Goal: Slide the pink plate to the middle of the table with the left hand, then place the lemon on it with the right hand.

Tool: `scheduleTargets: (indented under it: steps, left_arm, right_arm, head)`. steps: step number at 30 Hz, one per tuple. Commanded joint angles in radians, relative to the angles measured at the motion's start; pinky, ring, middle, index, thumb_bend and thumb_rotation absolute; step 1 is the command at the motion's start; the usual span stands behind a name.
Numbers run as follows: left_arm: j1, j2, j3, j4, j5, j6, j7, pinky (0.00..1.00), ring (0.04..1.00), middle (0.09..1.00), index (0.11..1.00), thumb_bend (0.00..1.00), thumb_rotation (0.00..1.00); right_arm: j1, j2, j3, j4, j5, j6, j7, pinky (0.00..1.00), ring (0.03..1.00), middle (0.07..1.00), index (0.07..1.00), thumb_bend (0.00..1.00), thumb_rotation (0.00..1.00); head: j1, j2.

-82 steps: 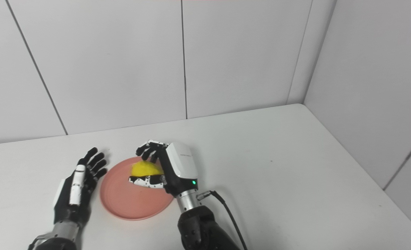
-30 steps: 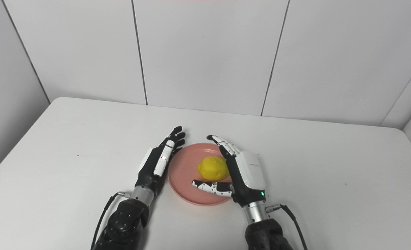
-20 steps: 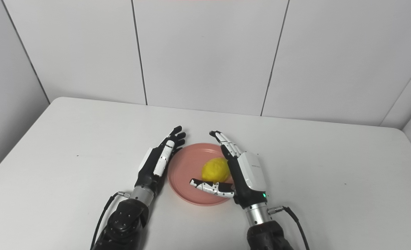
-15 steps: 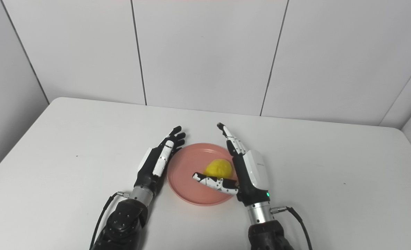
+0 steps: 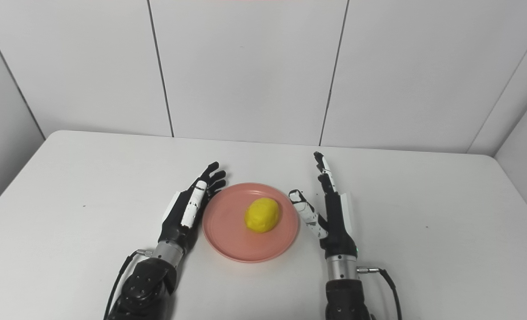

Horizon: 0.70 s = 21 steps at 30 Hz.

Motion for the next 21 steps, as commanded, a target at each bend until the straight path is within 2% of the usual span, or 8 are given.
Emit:
scheduleTargets:
  steps: [1,7,11,14,17,21]
  left_arm:
    - [-0.010,0.003,0.012,0.006,0.000,0.000,0.013,0.88,0.901,0.896,0.883,0.37,1.00]
    - [-0.011,0.001,0.036,0.016,0.014,-0.022,0.046,0.88,0.891,0.891,0.879,0.34,1.00]
    - [-0.015,-0.003,0.052,0.024,0.006,-0.024,0.057,0.91,0.896,0.898,0.883,0.32,1.00]
    - [-0.014,0.013,0.038,0.024,0.041,-0.036,0.058,0.95,0.917,0.924,0.913,0.34,1.00]
    - [-0.014,0.017,0.029,0.027,0.091,-0.049,0.087,0.96,0.923,0.930,0.929,0.35,1.00]
    - [-0.016,0.022,0.026,0.043,0.115,-0.080,0.094,0.98,0.961,0.963,0.965,0.37,1.00]
  right_arm:
    - [-0.007,0.012,-0.008,-0.019,0.004,0.009,0.001,0.91,0.949,0.953,0.938,0.62,1.00]
    - [-0.006,0.043,-0.019,-0.011,0.067,0.026,0.028,0.93,0.943,0.947,0.940,0.62,1.00]
    - [-0.011,0.062,-0.022,0.005,0.099,0.039,0.048,0.94,0.945,0.951,0.946,0.65,1.00]
    - [-0.016,0.070,-0.021,0.010,0.138,0.062,0.081,0.96,0.959,0.962,0.952,0.69,1.00]
    - [-0.018,0.076,-0.025,0.013,0.161,0.069,0.096,0.95,0.959,0.962,0.950,0.68,1.00]
    - [-0.018,0.082,-0.030,0.017,0.191,0.068,0.111,0.94,0.956,0.960,0.949,0.68,1.00]
  head:
    - [-0.006,-0.001]
    - [-0.047,-0.003]
    - [-0.075,-0.005]
    - [-0.087,-0.005]
    - [-0.091,-0.006]
    - [-0.086,-0.005]
